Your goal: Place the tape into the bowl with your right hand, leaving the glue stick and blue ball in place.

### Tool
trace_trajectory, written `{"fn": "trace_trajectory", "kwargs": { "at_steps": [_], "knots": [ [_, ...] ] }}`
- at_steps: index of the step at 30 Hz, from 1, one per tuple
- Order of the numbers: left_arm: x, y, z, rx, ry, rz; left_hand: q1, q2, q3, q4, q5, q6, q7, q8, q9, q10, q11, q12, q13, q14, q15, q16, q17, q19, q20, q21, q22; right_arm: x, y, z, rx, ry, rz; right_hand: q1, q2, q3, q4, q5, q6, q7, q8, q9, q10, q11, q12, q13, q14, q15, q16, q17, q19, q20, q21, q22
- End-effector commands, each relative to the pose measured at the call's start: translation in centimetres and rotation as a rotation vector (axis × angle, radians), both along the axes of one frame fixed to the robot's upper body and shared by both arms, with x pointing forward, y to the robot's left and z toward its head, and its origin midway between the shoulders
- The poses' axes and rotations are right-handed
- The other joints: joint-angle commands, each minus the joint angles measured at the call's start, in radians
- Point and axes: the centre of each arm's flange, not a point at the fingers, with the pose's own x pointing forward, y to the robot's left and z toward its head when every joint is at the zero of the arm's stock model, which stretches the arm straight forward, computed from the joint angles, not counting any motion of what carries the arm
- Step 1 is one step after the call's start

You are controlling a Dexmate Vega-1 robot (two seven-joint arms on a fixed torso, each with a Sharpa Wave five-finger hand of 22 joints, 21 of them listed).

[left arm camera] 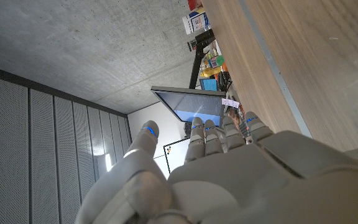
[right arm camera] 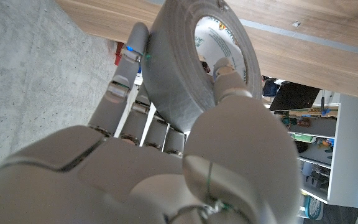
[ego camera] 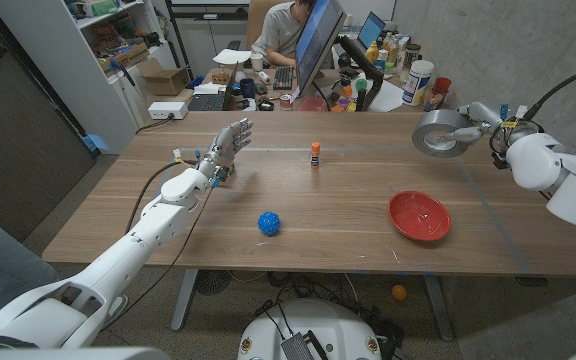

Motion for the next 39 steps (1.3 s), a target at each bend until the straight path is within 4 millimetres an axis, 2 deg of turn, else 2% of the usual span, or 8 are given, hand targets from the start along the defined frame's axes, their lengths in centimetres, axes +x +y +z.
{"fn": "trace_trajectory", "kwargs": {
  "at_steps": [1,21,39],
  "knots": [
    [0.0,-0.3,0.1,0.008,-0.004,-0.008,0.007,0.004,0.007,-0.002,0.009,0.005,0.003,0.0,0.002,0.001,0.007,0.001,0.002,-0.004,0.004,0.003,0.003,-0.006,0.001,0.005,0.004,-1.7,0.7,-0.5,-0.04,-0.006,0.001,0.074,0.075,0.024,0.02,-0.001,0.143,-0.148,0.007,0.003,0.001,-0.01,-0.006,0.005,0.033,-0.033,0.003,0.008,-0.006,-0.002,-0.003,0.001],
    [-0.1,-0.2,0.2,0.024,-0.007,-0.006,0.007,0.003,0.007,-0.002,0.009,0.004,0.001,0.0,0.003,0.0,0.004,0.001,0.002,-0.005,0.004,0.003,0.003,-0.007,0.0,0.005,0.004,-4.5,3.1,-1.4,-0.068,-0.046,0.045,0.085,0.074,0.028,0.02,-0.001,0.147,-0.152,0.01,0.002,0.001,-0.016,-0.011,0.011,0.037,-0.037,-0.002,0.016,-0.015,0.001,-0.005,0.001],
    [-0.1,-0.3,0.9,0.034,-0.021,-0.014,0.004,0.0,0.004,-0.001,0.007,0.005,0.001,0.0,0.003,0.0,0.006,0.001,0.002,-0.005,0.003,0.003,0.004,-0.009,0.0,0.005,0.004,-6.9,4.7,-3.4,-0.049,-0.039,0.067,0.085,0.074,0.029,0.023,-0.002,0.169,-0.15,0.02,0.001,0.012,-0.015,-0.011,0.015,0.038,-0.039,-0.007,0.022,-0.017,0.001,-0.004,0.001]
  ]
}}
